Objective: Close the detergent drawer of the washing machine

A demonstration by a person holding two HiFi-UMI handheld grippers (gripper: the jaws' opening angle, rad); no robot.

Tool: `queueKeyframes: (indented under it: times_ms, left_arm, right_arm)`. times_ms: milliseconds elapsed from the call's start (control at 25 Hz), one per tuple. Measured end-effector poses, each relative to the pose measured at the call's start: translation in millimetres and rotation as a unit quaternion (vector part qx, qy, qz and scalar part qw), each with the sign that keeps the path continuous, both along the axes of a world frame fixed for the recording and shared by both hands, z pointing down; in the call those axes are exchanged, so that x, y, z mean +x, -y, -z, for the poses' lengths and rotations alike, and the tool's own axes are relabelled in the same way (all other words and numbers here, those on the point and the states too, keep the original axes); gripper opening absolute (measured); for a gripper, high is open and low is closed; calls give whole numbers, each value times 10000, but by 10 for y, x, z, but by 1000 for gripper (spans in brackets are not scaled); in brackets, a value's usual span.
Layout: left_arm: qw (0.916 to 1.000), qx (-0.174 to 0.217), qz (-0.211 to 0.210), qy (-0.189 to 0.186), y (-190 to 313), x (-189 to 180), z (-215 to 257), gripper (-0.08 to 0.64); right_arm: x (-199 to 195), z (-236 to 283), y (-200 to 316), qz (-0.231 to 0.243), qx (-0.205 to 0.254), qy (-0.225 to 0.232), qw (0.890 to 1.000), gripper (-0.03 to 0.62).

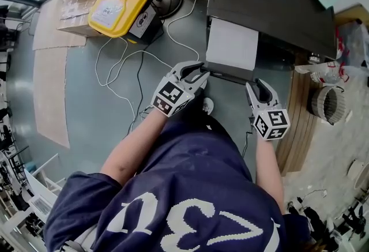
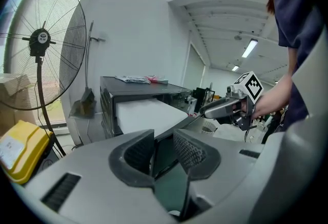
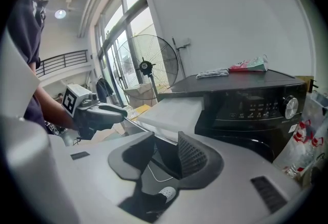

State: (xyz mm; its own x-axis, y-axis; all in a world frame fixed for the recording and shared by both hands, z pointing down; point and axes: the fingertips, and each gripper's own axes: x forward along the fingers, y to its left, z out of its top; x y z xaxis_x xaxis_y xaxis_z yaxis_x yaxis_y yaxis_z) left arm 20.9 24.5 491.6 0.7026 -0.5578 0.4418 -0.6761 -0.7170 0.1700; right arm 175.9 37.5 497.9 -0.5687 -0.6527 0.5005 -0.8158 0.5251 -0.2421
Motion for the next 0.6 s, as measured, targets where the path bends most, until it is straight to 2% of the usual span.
queueKeyframes:
  times_ms: [600]
  left_arm:
    - [9996, -111, -249, -88, 455, -32, -37, 127]
  right_arm:
    - [-39, -33, 458, -198, -63, -60, 9998, 166]
